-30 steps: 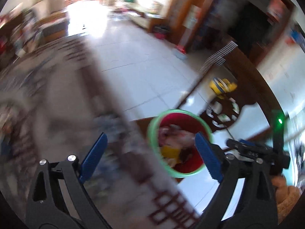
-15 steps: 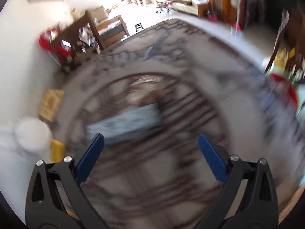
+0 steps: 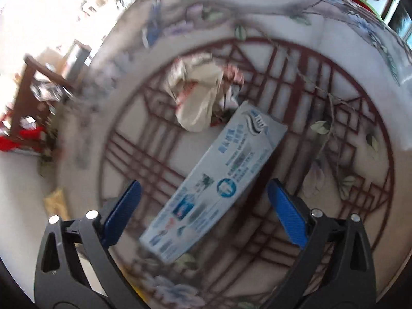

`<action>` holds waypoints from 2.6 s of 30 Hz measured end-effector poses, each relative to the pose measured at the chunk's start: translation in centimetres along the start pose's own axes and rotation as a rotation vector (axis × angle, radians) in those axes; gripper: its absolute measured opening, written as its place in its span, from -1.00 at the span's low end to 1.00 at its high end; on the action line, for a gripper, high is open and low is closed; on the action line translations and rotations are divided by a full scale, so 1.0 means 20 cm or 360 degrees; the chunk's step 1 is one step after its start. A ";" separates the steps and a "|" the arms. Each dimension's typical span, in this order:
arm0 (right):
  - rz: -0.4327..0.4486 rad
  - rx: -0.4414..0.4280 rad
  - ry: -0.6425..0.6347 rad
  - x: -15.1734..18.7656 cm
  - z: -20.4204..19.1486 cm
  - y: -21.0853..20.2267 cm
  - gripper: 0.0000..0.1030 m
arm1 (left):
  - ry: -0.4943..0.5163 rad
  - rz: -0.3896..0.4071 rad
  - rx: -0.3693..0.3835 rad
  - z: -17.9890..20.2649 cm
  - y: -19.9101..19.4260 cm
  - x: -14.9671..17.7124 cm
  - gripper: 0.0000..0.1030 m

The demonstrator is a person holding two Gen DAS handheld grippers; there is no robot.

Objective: Collect trash
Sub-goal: 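Move both open tools back over the table trash, then grasp the toothpaste box with the left tool while the right tool grasps the crumpled paper bag, then carry the toothpaste box and paper bag over the red bucket with both tools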

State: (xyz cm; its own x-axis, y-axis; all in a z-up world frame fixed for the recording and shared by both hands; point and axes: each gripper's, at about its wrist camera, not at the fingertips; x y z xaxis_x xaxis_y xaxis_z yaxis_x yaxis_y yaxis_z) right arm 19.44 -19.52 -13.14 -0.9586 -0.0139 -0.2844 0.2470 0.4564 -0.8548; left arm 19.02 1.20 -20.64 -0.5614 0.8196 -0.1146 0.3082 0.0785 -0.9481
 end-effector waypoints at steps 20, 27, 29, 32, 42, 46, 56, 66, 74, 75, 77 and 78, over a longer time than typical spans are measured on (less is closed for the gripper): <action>-0.0192 0.0315 -0.0351 -0.48 -0.57 0.86 0.51 | -0.1701 0.0588 0.0504 0.05 -0.26 0.54 -0.25; -0.0191 0.0244 -0.0427 -0.39 -0.54 0.78 -0.08 | -0.1785 0.0621 0.0442 0.04 -0.30 0.52 -0.25; -0.0162 0.0219 -0.0462 -0.32 -0.53 0.67 -0.08 | -0.1809 0.0611 0.0404 0.05 -0.33 0.53 -0.25; -0.0142 0.0181 -0.0449 -0.17 -0.48 0.48 -0.07 | -0.1799 0.0623 0.0376 0.08 -0.37 0.50 -0.25; -0.0020 0.0225 -0.0174 0.29 -0.21 -0.03 0.01 | -0.1686 0.0653 0.0340 0.27 -0.57 0.39 -0.25; 0.0048 0.0235 -0.0103 0.40 -0.14 -0.17 0.02 | -0.1644 0.0673 0.0326 0.33 -0.65 0.35 -0.25; 0.0198 0.0220 -0.0023 0.52 -0.04 -0.41 0.05 | -0.1528 0.0750 0.0278 0.48 -0.82 0.24 -0.25; 0.0248 0.0204 0.0081 0.62 0.13 -0.53 0.06 | -0.1420 0.0747 0.0253 0.61 -0.90 0.09 -0.30; 0.0285 0.0202 0.0138 0.64 0.29 -0.63 0.07 | -0.1341 0.0758 0.0252 0.71 -0.93 -0.06 -0.30; 0.0288 0.0202 0.0144 0.64 0.32 -0.64 0.07 | -0.1335 0.0758 0.0254 0.73 -0.94 -0.08 -0.30; 0.0287 0.0204 0.0159 0.64 0.37 -0.66 0.07 | -0.1314 0.0759 0.0258 0.75 -0.94 -0.13 -0.30; 0.0287 0.0204 0.0166 0.64 0.39 -0.67 0.07 | -0.1307 0.0759 0.0261 0.76 -0.94 -0.16 -0.30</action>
State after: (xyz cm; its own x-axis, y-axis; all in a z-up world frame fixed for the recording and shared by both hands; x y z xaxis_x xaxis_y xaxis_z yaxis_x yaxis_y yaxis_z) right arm 4.99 -32.80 -8.73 -0.9053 0.1524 -0.3965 0.4248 0.3263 -0.8445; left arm 3.27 -11.53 -6.93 -0.7864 0.0871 -0.6115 0.5669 -0.2913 -0.7705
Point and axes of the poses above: each gripper's, at about its wrist camera, not at the fingertips, and y roughly the way its jaws point, z to its right, x to its underside, and after that the axes turned 8 degrees about y, right-handed
